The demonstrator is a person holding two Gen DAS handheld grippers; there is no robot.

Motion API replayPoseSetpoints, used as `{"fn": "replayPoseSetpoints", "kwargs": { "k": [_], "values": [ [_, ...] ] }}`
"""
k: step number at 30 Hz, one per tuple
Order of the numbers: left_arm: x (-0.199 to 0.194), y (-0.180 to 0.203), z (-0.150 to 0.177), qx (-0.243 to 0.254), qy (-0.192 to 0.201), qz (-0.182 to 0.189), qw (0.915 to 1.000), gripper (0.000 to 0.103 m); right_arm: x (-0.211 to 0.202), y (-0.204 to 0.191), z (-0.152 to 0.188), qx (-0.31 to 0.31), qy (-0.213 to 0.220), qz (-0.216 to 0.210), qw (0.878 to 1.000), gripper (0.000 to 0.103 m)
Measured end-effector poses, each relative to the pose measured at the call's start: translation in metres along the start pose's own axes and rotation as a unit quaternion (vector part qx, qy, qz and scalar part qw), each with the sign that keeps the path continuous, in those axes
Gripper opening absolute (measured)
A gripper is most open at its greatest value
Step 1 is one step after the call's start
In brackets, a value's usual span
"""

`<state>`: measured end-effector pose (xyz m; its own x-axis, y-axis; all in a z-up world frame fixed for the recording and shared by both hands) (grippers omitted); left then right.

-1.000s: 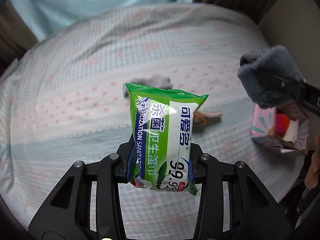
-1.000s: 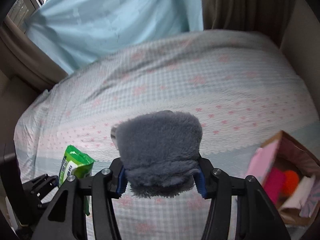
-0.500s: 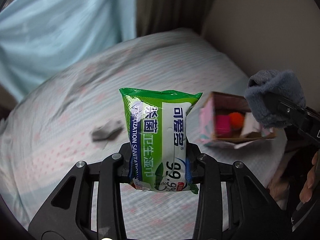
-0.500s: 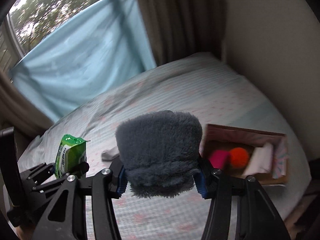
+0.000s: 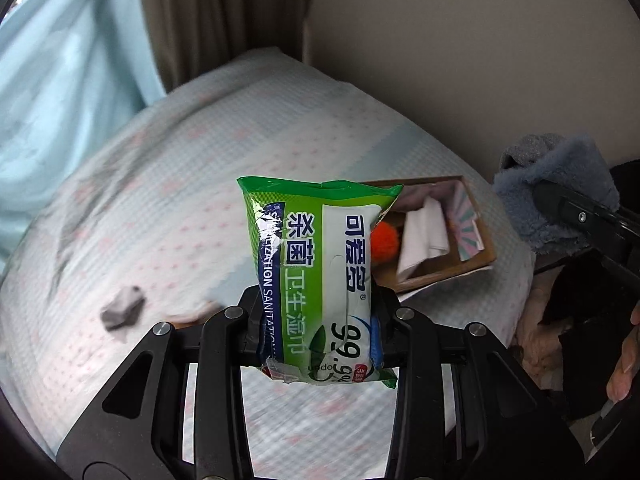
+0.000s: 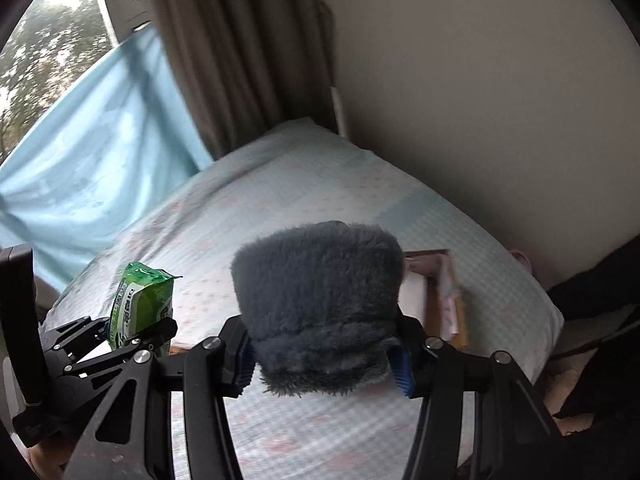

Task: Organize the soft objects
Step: 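Carry wipe pack and grey plush into the box and open both tools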

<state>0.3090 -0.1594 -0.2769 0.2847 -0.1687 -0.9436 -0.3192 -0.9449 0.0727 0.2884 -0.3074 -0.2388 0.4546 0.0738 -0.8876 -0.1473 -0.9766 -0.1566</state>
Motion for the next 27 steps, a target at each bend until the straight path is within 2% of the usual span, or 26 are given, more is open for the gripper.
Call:
{"fn": "replayPoseSetpoints", "kwargs": {
  "k": [7, 13, 20, 24, 26, 27],
  "values": [
    [0.067, 0.051, -0.04, 0.018, -0.048, -0.001, 0.9987, 0.032, 0.048, 0.065, -0.02, 0.035, -0.05, 0.012, 0.998, 0.05],
    [0.131, 0.064, -0.064, 0.012, -0.091, -0.008, 0.9958, 0.032, 0.106, 0.108, -0.035, 0.041, -0.105, 0.014, 0.994, 0.05],
    [0.208, 0.062, -0.07, 0.007, -0.157, -0.019, 0.9874, 0.032, 0.183, 0.121, -0.028, 0.036, -0.177, -0.005, 0.983, 0.05],
    [0.227, 0.057, -0.066, 0.004, -0.177, -0.027, 0.9839, 0.032, 0.206, 0.12, -0.025, 0.033, -0.198, -0.016, 0.98, 0.052],
    [0.229, 0.057, -0.069, 0.009, -0.171, -0.032, 0.9847, 0.033, 0.214, 0.123, -0.027, 0.037, -0.196, -0.016, 0.98, 0.053],
    [0.228, 0.057, -0.071, 0.013, -0.168, -0.035, 0.985, 0.042, 0.215, 0.123, -0.029, 0.04, -0.195, -0.016, 0.98, 0.057]
  ]
}}
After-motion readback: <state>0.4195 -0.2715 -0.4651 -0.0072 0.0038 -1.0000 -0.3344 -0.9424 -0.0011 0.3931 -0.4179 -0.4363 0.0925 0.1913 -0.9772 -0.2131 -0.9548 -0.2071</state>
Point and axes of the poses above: each gripper's, at about its wrist camera, not at the fingertips, and x roughly the way its jaws point, y to its right, z to its underside, the point moved 8 cm from there along x, roughly the way its jaws point, and after that the axes turned 11 degrees about -y, right-handed, at the moved point
